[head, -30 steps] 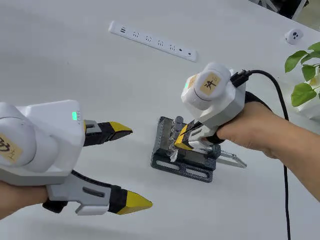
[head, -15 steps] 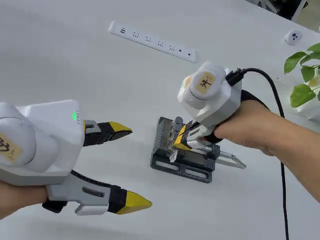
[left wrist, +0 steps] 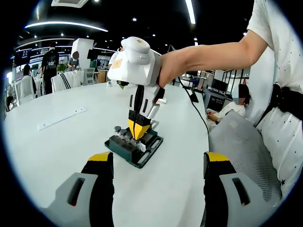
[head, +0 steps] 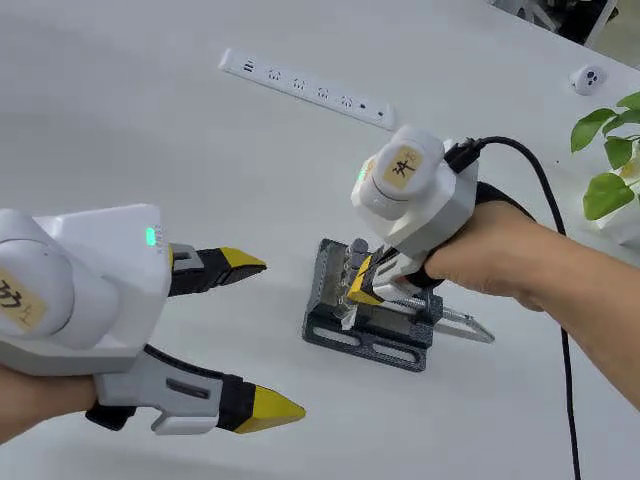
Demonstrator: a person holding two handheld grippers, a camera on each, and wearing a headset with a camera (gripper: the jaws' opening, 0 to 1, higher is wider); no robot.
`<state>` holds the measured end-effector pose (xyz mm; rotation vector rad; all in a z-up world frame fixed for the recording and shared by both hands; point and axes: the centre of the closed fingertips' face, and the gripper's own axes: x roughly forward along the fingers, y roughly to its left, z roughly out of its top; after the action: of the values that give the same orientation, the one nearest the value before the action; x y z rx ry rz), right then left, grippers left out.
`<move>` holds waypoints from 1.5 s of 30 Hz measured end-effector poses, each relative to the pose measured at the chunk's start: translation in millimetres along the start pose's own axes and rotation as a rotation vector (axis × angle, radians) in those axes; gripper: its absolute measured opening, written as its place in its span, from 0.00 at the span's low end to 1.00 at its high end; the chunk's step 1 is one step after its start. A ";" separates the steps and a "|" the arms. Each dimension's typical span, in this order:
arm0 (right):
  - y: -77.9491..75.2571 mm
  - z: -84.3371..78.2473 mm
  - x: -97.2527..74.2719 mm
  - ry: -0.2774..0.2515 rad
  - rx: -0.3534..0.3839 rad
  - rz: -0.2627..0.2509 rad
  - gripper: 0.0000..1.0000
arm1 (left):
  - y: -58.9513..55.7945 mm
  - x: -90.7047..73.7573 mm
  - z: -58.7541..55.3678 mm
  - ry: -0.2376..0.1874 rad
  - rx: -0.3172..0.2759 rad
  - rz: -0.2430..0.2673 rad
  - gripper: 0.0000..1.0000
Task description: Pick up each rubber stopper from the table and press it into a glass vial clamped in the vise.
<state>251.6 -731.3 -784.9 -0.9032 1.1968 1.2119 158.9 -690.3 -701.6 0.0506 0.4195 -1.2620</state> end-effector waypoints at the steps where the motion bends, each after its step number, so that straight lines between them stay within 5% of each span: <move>1: 0.2 0.0 0.2 -0.002 0.003 -0.001 0.00 | -0.5 -0.2 -0.3 0.004 0.005 0.001 0.77; 17: 0.1 0.7 0.0 -0.071 0.001 -0.053 0.00 | -5.8 -0.9 5.5 0.014 0.034 -0.005 0.77; 25: -1.7 0.2 -1.7 -0.168 0.063 -0.065 0.00 | -6.1 -5.5 4.1 0.020 0.035 0.006 0.77; 45: -1.6 -5.5 -0.4 -0.131 0.059 -0.069 0.00 | -7.7 -3.7 1.8 0.017 0.031 0.004 0.76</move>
<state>252.2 -736.9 -785.8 -0.8025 1.0828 1.1567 151.4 -689.9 -697.2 0.0882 0.4145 -1.2647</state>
